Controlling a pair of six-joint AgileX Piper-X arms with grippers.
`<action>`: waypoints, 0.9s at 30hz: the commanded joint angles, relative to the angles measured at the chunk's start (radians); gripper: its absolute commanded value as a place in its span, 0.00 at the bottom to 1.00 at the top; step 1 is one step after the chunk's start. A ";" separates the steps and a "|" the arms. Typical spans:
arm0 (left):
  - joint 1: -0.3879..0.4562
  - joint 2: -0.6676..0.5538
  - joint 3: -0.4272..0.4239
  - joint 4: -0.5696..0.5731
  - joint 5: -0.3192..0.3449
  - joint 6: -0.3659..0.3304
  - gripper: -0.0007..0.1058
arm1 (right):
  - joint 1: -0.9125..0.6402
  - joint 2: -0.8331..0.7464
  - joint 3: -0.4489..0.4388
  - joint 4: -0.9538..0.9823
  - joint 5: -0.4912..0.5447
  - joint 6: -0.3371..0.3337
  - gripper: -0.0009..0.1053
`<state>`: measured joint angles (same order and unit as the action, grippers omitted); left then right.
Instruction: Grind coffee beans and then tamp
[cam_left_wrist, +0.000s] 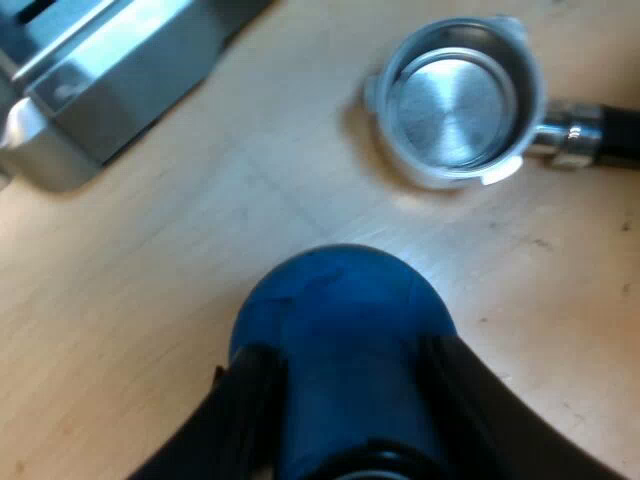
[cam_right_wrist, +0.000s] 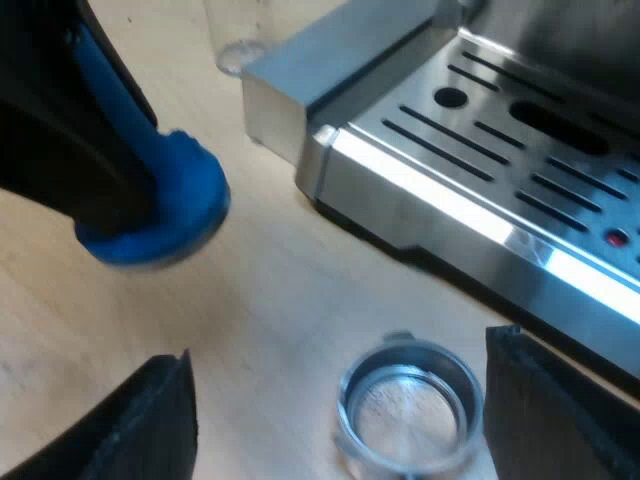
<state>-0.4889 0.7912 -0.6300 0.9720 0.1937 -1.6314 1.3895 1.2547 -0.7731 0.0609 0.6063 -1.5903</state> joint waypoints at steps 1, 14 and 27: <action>-0.040 -0.006 -0.024 0.003 0.006 -0.013 0.01 | 0.000 -0.055 0.046 0.070 0.011 0.005 0.59; -0.052 -0.006 -0.032 0.003 0.006 -0.010 0.01 | 0.000 -0.067 0.331 -0.263 0.054 0.090 0.59; -0.172 0.060 -0.065 -0.014 0.025 -0.010 0.01 | 0.000 -0.042 0.418 -0.422 -0.006 -0.016 0.59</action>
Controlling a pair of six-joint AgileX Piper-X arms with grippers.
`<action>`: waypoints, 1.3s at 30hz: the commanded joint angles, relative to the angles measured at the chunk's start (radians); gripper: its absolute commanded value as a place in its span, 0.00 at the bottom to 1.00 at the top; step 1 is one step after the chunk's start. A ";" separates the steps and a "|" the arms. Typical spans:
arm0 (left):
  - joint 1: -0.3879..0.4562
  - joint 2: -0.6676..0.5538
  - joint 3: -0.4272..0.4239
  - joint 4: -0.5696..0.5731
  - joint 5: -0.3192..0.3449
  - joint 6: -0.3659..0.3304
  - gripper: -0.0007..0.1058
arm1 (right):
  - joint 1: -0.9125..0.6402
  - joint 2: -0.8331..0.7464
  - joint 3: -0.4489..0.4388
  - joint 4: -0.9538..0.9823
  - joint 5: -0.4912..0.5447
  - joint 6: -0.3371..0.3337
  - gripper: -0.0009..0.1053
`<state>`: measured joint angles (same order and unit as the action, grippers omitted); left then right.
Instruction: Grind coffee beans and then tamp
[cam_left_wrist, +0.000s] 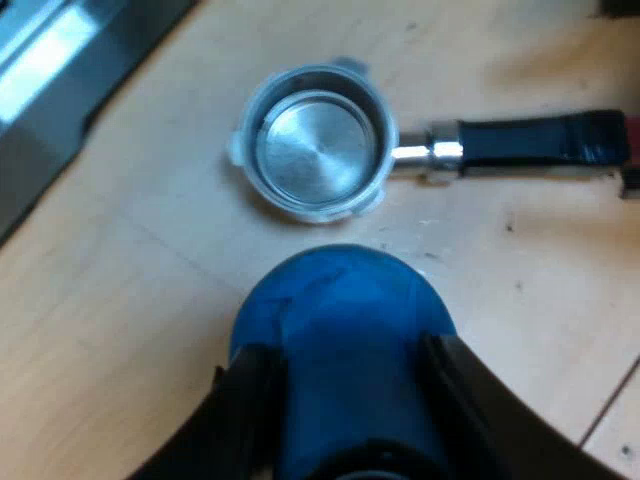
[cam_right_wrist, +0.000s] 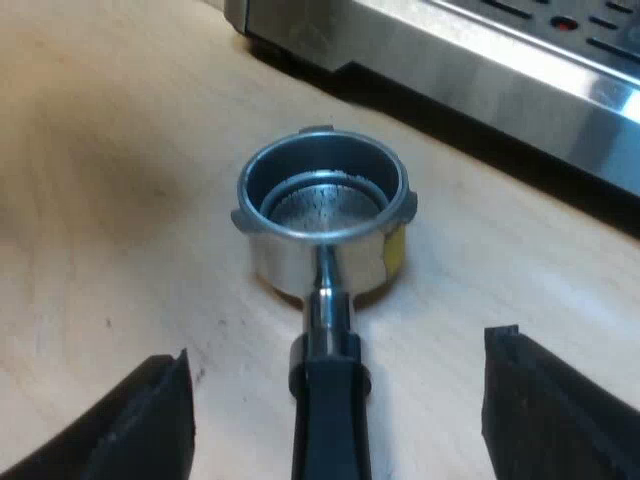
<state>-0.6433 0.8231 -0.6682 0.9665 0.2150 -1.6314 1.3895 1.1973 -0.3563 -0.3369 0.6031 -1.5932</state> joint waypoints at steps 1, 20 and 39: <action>-0.022 0.043 -0.034 -0.008 0.003 -0.010 0.01 | 0.000 0.019 0.001 -0.029 -0.003 -0.013 0.59; -0.140 0.342 -0.193 -0.024 -0.046 0.037 0.01 | 0.000 0.046 0.001 -0.058 -0.001 -0.027 0.59; -0.138 0.452 -0.190 -0.102 -0.111 0.038 0.01 | 0.000 0.046 0.001 -0.093 -0.001 -0.027 0.59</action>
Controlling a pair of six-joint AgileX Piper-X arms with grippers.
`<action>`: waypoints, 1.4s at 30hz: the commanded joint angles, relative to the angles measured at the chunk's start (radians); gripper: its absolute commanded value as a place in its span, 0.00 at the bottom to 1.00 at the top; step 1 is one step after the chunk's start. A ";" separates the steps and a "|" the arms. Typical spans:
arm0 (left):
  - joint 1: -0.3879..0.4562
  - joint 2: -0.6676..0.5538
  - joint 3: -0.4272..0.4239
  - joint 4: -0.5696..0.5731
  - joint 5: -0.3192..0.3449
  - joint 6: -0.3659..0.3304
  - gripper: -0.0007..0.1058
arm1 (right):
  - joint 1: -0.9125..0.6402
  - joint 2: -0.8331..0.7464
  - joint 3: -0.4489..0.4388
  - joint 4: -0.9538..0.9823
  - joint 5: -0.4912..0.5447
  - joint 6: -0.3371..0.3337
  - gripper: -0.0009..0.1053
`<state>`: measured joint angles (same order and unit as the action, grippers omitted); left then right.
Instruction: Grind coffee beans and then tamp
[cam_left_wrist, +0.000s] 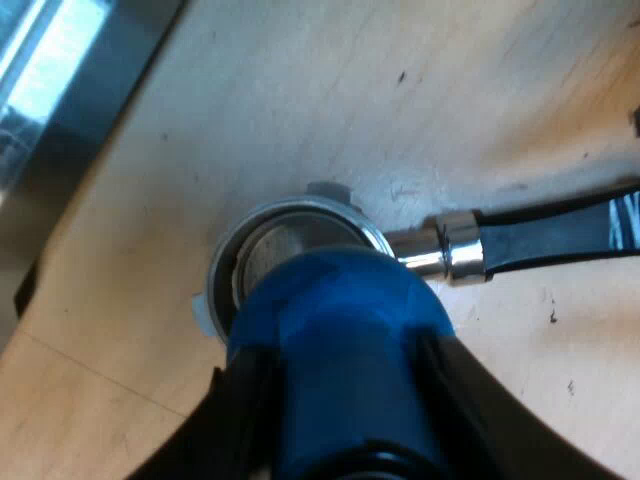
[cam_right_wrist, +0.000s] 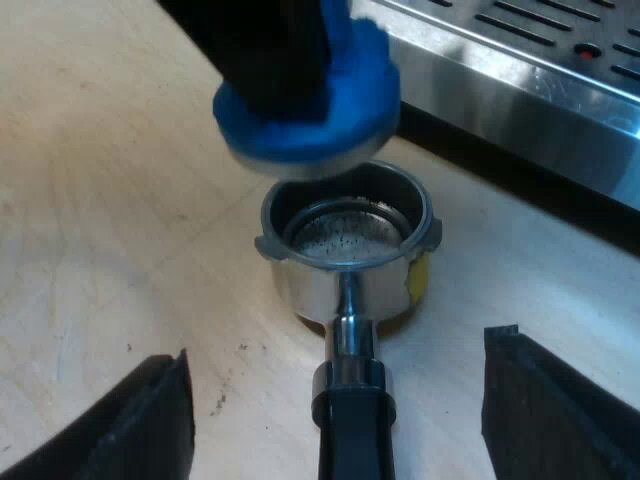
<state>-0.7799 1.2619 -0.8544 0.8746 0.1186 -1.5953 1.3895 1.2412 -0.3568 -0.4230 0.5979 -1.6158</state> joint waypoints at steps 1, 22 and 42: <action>0.001 0.017 -0.004 -0.011 -0.015 0.002 0.01 | 0.000 0.002 0.001 -0.007 0.004 -0.004 0.59; 0.001 0.127 -0.004 -0.079 -0.033 0.002 0.01 | 0.000 0.002 0.001 -0.007 0.004 -0.004 0.59; 0.001 0.200 -0.001 -0.070 0.020 -0.001 0.01 | 0.000 0.002 0.001 -0.007 0.004 -0.004 0.59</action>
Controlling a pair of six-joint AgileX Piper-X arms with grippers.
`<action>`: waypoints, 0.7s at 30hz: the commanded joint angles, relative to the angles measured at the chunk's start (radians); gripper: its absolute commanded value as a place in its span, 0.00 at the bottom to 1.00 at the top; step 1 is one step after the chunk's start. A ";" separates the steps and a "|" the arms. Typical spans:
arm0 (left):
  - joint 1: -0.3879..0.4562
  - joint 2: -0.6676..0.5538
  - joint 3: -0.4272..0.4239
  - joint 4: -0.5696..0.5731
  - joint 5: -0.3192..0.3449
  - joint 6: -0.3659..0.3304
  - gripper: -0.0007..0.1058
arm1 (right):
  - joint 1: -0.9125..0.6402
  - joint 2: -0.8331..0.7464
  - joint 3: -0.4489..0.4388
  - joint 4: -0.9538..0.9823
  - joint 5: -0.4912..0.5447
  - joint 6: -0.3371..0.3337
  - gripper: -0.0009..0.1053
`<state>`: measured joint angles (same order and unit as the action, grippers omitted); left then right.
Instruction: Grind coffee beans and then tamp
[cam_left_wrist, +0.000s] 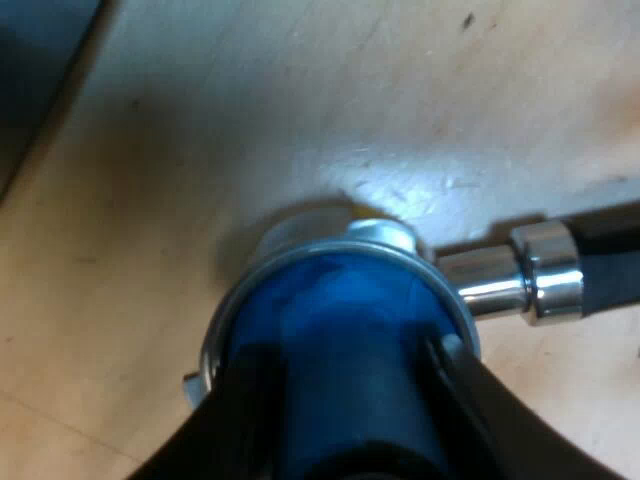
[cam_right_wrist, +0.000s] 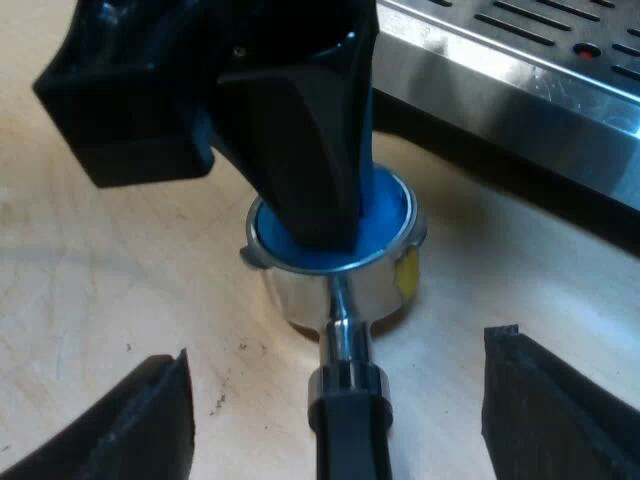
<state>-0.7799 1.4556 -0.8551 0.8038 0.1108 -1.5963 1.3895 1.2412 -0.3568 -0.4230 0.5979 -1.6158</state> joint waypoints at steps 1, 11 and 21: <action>0.001 0.008 -0.001 0.001 0.029 0.000 0.01 | 0.000 0.002 0.001 -0.007 0.004 -0.004 0.59; 0.001 0.037 0.093 -0.031 0.029 0.000 0.01 | 0.000 0.002 0.001 -0.007 0.004 -0.004 0.59; 0.001 0.037 0.233 -0.079 0.043 -0.007 0.01 | 0.000 0.002 0.001 -0.007 0.004 -0.004 0.59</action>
<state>-0.7759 1.4152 -0.7072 0.6340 0.1626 -1.5963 1.3895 1.2412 -0.3568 -0.4230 0.5979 -1.6158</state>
